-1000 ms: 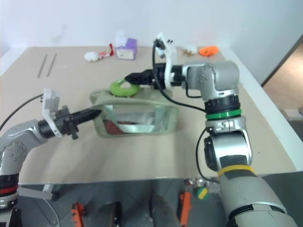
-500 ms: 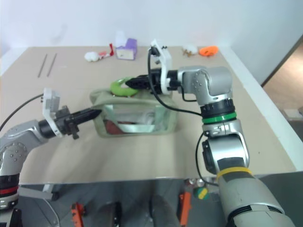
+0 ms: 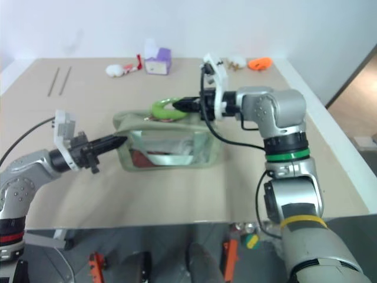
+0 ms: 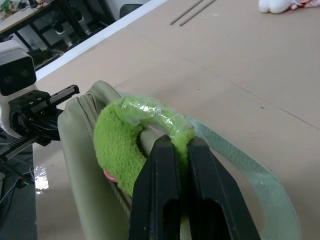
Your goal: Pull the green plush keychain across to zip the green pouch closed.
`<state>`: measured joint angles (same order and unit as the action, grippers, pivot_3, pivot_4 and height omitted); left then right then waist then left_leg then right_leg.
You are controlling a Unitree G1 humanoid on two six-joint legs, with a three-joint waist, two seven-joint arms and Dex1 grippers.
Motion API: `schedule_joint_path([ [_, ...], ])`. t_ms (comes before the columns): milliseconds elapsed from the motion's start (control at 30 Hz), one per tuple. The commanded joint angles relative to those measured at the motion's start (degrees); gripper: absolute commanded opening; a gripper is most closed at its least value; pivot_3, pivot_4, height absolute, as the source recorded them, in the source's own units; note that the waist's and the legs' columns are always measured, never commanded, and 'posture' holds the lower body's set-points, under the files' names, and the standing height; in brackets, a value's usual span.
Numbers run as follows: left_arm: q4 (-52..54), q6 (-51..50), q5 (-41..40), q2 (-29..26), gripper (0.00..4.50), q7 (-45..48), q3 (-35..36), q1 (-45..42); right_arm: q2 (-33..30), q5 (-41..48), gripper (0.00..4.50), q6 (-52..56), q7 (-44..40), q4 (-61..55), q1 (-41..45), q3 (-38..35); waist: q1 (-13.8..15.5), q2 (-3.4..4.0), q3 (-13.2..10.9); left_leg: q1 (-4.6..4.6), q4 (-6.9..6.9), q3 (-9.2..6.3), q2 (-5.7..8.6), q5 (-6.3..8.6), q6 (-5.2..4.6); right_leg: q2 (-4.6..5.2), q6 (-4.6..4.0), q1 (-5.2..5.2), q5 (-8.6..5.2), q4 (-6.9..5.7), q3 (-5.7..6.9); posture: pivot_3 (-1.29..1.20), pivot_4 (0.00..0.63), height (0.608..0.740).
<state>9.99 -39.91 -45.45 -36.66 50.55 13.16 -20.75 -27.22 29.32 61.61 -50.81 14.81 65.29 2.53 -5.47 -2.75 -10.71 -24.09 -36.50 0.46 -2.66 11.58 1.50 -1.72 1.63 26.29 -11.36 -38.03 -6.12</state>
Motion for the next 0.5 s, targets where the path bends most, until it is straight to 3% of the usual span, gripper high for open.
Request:
schedule_joint_path([
  [33, 0.2, 0.1, 0.2, 0.4, 0.0, 0.6, -1.3, -0.4, -3.3, -0.6, 0.05, -1.8, 0.6, -1.0, 0.3, -2.8, 0.1, 0.0, 0.0, 0.0, -0.01, -0.01, 0.0, 0.0, 0.0, 0.0, 0.0, -0.01, 0.0, 0.0, 0.01, 0.0, 0.15, 0.74],
  [233, 0.0, 0.4, 0.2, 0.6, 0.0, 0.7, -1.7, -0.3, -16.2, -7.0, 0.05, -14.3, -5.7, 0.7, -2.5, -1.0, 1.3, 0.0, 0.0, -0.04, -0.04, 0.01, 0.11, 0.0, 0.01, 0.13, 0.09, -0.04, -0.04, 0.06, 0.0, 0.0, 0.15, 0.74],
  [500, -0.6, 0.7, 0.3, 0.6, 0.0, 1.3, -2.2, -0.7, -28.5, -26.2, 0.05, -42.3, -5.4, 3.6, -6.0, 6.1, 1.1, 0.02, 0.0, 0.07, -0.03, 0.1, 0.11, -0.02, 0.02, 0.13, 0.05, -0.03, 0.01, 0.05, -0.06, 0.0, 0.15, 0.74],
])
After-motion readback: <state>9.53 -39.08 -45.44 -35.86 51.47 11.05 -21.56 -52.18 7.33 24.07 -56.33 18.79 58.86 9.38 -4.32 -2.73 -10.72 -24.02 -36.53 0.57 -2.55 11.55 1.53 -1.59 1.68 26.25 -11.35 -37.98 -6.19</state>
